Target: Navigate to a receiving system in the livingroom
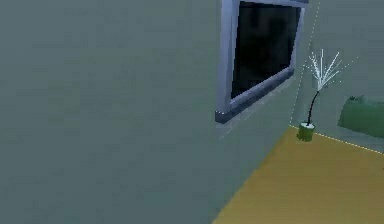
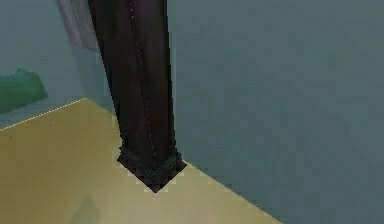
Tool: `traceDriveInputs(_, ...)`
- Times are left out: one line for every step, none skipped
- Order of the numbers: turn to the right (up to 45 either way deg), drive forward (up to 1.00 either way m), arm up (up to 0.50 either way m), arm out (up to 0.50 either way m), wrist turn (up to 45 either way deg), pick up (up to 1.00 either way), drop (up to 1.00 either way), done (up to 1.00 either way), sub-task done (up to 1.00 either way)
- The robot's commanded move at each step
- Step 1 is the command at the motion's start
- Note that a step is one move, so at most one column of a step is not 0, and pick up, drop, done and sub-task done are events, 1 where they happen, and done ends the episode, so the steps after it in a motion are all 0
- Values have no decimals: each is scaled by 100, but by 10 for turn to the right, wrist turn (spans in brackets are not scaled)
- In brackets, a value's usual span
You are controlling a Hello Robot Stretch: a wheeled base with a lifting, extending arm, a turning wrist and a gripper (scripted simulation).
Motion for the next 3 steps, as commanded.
traceDriveInputs(60,0,0,0,0,0,0,0,0)
traceDriveInputs(0,25,0,0,0,0,0,0,0)
traceDriveInputs(150,0,0,0,0,0,0,0,0)
